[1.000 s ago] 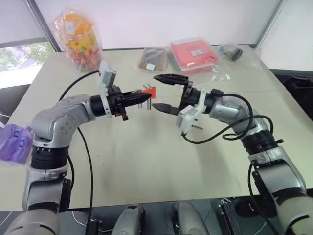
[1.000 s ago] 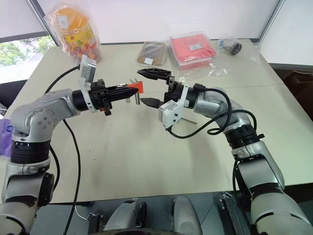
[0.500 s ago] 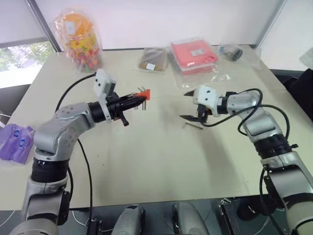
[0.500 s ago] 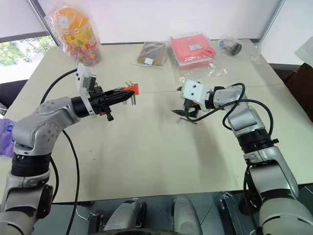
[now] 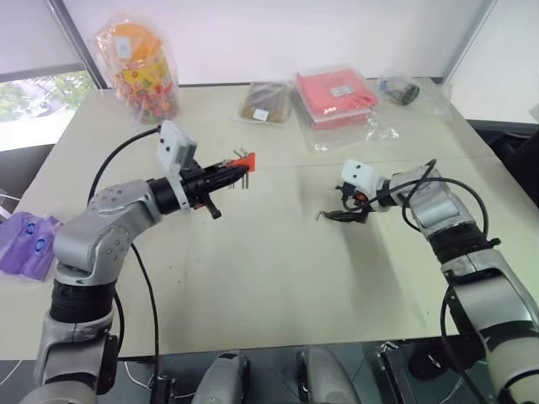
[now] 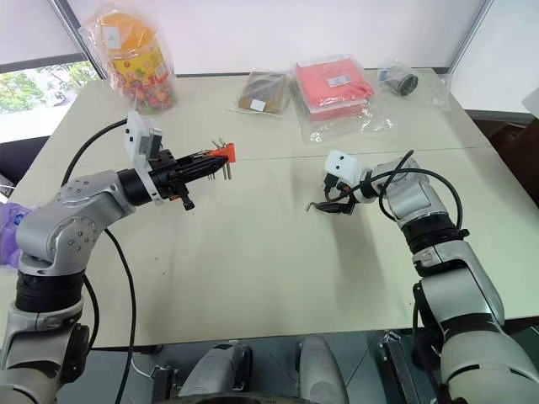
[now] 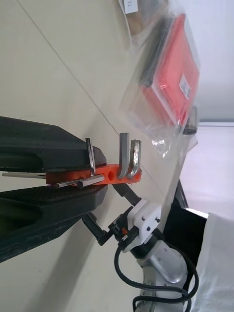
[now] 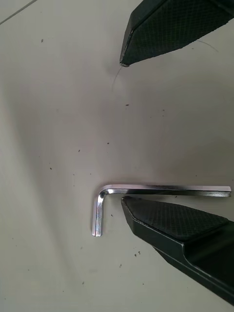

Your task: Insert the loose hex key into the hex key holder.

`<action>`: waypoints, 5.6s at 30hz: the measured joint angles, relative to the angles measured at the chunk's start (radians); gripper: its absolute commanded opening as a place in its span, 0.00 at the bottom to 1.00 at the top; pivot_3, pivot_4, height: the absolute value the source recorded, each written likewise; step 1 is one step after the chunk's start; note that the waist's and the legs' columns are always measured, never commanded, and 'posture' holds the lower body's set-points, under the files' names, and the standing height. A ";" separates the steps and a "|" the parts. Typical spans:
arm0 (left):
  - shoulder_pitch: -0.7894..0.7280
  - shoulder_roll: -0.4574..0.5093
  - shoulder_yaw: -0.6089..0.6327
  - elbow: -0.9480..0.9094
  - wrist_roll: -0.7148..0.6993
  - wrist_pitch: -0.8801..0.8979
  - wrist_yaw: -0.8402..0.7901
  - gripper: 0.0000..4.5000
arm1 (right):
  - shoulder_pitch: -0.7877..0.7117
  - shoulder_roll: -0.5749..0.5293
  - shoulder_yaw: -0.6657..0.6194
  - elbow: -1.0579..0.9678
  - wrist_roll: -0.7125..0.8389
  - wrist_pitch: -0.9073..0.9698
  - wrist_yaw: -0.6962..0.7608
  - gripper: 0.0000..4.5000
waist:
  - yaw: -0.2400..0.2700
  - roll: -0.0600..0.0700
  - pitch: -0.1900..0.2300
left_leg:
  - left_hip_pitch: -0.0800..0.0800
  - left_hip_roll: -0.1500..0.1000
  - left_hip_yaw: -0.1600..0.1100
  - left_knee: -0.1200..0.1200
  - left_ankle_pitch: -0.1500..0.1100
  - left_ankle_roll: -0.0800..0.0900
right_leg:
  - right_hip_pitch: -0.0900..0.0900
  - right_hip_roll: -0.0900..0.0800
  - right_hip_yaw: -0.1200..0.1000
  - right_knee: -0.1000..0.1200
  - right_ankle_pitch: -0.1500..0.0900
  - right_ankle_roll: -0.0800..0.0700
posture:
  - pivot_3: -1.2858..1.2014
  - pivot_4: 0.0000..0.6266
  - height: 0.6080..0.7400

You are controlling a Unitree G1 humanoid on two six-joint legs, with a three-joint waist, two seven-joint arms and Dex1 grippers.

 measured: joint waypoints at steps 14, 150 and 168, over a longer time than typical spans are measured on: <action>0.014 0.002 -0.001 -0.003 0.016 -0.004 0.005 0.00 | 0.022 0.011 -0.004 -0.009 -0.022 -0.028 0.012 0.01 | 0.003 0.000 0.000 | 0.000 0.000 0.000 0.001 0.000 0.000 | 0.000 0.000 0.000 0.000 0.000 0.000 | 0.52 0.24 1.00; -0.180 -0.545 0.008 0.647 -0.059 0.487 0.304 0.63 | 0.622 -0.194 -0.540 -1.064 0.685 0.306 -0.289 1.00 | 0.032 -0.001 0.000 | 0.000 -0.001 0.001 0.003 -0.001 0.003 | 0.001 0.001 0.000 0.000 0.000 0.000 | 0.52 0.24 1.00; -0.095 -0.118 -0.271 0.351 0.277 -0.067 0.003 0.99 | 0.579 -0.319 -0.463 -0.947 0.596 0.199 -0.099 1.00 | 0.042 0.000 -0.001 | 0.001 0.000 0.003 0.001 -0.001 0.002 | 0.003 0.000 0.001 -0.005 0.000 0.000 | 0.52 0.24 1.00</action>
